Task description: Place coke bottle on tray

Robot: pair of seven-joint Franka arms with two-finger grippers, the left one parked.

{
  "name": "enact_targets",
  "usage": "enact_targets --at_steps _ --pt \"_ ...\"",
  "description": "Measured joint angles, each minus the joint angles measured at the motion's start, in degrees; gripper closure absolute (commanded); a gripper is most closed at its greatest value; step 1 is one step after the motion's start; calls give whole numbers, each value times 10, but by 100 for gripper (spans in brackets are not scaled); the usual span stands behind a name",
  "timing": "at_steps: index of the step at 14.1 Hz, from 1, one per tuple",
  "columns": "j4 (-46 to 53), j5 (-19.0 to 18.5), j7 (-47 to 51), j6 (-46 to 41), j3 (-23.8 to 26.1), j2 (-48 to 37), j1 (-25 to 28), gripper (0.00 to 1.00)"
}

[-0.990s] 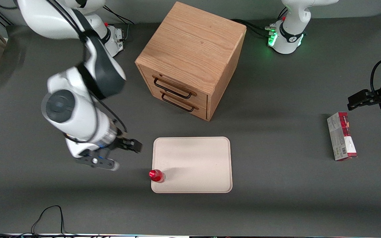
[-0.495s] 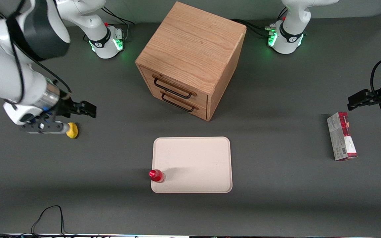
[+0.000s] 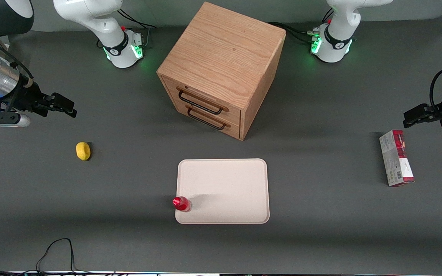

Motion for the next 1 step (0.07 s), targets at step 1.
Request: enact_targets --at_steps 1 --pt "-1 0 0 0 0 0 0 0"
